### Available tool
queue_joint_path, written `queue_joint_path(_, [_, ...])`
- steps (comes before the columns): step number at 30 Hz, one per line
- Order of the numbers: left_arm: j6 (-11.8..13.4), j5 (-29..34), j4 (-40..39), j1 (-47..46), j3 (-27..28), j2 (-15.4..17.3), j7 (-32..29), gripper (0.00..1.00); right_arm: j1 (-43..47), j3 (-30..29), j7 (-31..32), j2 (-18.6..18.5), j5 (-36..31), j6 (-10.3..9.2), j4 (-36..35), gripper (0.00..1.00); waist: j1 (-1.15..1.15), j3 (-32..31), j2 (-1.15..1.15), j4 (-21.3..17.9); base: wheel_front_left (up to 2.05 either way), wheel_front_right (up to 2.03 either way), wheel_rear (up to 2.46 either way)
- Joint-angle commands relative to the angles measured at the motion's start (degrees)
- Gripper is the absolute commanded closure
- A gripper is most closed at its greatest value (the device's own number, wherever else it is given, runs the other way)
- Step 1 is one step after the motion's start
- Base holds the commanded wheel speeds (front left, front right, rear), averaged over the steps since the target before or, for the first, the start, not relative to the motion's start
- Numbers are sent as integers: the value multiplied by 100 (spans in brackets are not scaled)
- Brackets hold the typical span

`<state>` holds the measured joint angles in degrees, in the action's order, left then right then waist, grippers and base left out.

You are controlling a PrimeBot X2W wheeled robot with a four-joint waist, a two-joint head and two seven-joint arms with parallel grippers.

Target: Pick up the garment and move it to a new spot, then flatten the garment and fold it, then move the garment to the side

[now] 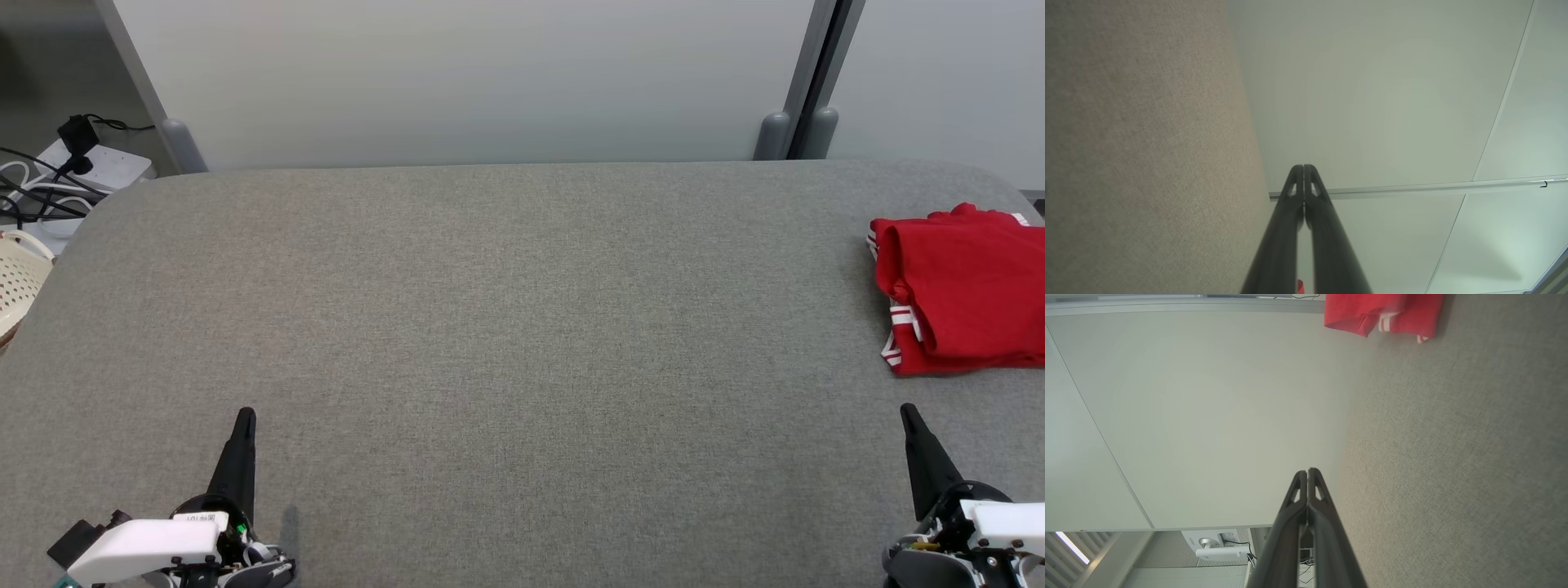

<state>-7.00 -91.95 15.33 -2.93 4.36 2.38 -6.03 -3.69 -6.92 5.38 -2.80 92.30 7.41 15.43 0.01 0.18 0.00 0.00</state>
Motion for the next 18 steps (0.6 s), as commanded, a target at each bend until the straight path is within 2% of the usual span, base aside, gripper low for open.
queue_joint_path(1, [-48,-42,-127,-325,191,72,-26,100,-243,101,61,-55,37,8,-144,100,0,0,0,0,0,0,0])
queue_joint_path(18, [-48,-36,-127,-325,198,67,-32,100,-245,87,73,-45,25,8,-143,100,0,0,0,0,0,0,0])
